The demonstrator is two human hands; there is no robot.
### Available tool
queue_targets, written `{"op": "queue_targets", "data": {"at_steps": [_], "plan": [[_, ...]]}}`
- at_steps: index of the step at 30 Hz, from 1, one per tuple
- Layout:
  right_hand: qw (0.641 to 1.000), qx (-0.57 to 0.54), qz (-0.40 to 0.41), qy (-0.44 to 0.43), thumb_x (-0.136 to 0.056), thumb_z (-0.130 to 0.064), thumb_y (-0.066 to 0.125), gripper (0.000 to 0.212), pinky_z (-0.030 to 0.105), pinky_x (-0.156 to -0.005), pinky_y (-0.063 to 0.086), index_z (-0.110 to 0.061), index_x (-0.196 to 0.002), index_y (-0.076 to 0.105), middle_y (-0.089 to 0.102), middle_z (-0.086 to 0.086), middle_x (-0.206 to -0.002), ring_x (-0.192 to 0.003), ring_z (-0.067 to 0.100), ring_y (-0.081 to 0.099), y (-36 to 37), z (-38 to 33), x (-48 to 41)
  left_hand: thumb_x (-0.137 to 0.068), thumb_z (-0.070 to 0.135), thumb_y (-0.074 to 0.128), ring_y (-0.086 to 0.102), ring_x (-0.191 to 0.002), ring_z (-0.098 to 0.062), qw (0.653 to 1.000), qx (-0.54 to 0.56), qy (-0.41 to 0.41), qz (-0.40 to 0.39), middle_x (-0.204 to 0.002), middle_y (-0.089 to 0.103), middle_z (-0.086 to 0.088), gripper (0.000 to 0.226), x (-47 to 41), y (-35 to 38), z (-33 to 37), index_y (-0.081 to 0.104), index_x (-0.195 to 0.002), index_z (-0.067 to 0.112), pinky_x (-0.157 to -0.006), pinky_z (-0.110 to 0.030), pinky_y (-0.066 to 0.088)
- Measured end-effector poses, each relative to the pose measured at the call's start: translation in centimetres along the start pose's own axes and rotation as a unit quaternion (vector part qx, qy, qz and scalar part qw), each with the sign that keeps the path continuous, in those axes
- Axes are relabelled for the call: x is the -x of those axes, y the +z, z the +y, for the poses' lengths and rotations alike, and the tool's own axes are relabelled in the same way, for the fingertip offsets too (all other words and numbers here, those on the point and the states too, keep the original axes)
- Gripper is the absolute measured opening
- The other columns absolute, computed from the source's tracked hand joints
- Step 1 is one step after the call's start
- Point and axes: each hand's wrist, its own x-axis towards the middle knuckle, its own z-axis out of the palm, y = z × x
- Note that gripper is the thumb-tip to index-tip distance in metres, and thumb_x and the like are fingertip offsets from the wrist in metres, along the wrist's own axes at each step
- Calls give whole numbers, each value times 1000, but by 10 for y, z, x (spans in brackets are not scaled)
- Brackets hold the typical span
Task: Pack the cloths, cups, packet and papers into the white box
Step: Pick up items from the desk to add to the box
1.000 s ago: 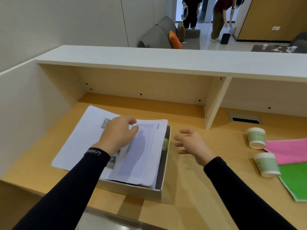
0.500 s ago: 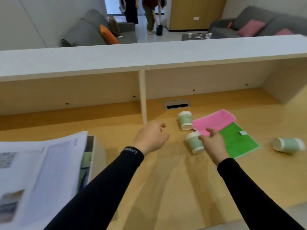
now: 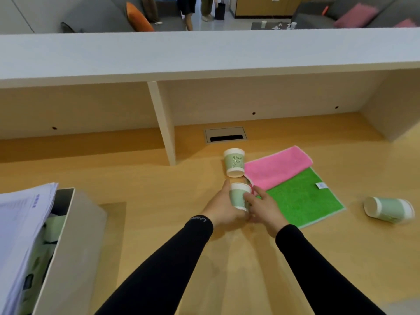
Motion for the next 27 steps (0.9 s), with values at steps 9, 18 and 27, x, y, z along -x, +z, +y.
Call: {"op": "queue_targets", "data": {"at_steps": [9, 18, 27], "plan": [[993, -57, -75, -74, -83, -31, 66, 41, 29, -52, 57, -9, -115, 53, 69, 7, -93, -71, 16, 70, 49, -60, 27, -69, 37, 66, 59, -109, -23, 987, -81, 57, 129, -135, 49, 2, 86, 52, -60, 8, 24, -143, 34, -92, -43, 52], [961, -36, -208, -181, -82, -26, 66, 40, 40, -68, 58, -11, -115, 47, 56, 6, -104, -86, 16, 60, 174, -120, 95, -92, 24, 48, 49, -120, -19, 850, -308, 9, 427, -134, 54, 1, 42, 182, -185, -41, 50, -133, 19, -93, -31, 41], [956, 4, -234, -175, -80, -25, 68, 43, 41, -74, 58, -18, -115, 45, 57, -1, -97, -83, 13, 60, 233, -111, 137, -87, 24, 54, 46, -115, -32, 805, -440, -212, 335, -129, 45, -15, 61, 220, -175, -102, 26, -138, 6, -70, -34, 33]]}}
